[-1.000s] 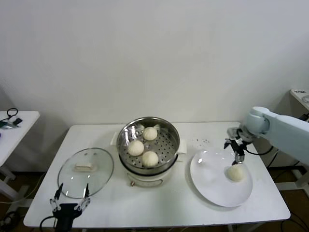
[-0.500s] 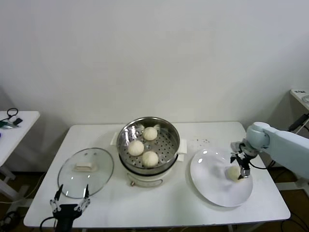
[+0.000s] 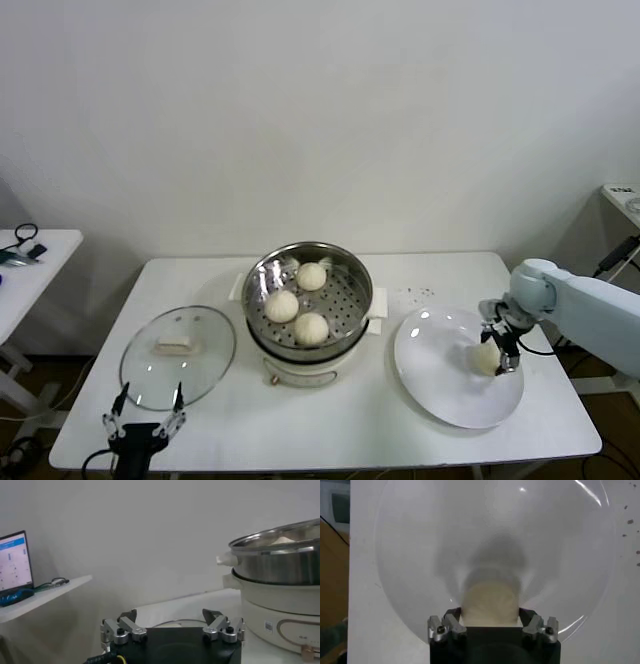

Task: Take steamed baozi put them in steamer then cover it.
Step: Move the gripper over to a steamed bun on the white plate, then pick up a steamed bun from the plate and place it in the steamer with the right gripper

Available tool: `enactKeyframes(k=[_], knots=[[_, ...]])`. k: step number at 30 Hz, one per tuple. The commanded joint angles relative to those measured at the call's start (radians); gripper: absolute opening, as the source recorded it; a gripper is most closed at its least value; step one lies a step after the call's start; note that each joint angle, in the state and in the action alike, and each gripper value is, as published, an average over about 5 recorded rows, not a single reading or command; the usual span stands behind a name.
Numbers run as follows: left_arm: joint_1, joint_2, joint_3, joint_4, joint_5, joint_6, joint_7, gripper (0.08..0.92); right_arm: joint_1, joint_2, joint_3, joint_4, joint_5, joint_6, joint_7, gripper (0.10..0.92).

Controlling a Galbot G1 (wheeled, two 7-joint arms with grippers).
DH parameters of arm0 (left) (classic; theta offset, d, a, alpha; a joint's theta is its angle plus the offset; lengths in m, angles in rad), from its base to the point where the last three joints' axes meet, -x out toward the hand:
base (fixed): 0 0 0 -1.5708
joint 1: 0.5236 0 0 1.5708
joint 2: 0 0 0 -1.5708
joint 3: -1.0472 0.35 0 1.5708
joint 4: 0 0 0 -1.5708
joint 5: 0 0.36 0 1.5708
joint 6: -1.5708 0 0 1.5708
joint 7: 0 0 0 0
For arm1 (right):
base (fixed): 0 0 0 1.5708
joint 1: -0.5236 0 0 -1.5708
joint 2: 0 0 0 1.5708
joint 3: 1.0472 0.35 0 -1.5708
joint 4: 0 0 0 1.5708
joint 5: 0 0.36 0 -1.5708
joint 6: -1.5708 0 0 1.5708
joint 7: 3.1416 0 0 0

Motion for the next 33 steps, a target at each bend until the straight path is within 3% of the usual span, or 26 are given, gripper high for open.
enactKeyframes(k=[1, 12, 22, 33], knots=[[0.002, -0.001, -0.001, -0.001, 0.0, -0.001, 0.0, 0.823, -0.004, 0.0, 0.003, -0.006, -0.001, 0.002, 0.001, 0.718], [0.0, -0.002, 0.01, -0.008, 0.008, 0.001, 0.001, 0.823, 0.293, 0.057, -0.168, 0.008, 0.219, -0.038, 0.023, 0.696], [-0.009, 0.001, 0.034, -0.006, 0.012, -0.002, 0.004, 0.823, 0.707, 0.268, -0.422, 0.02, 0.57, -0.091, 0.042, 0.697], [-0.014, 0.008, 0.067, -0.001, 0.017, -0.004, 0.006, 0.823, 0.833, 0.479, -0.536, 0.067, 0.871, -0.177, 0.117, 0.704]])
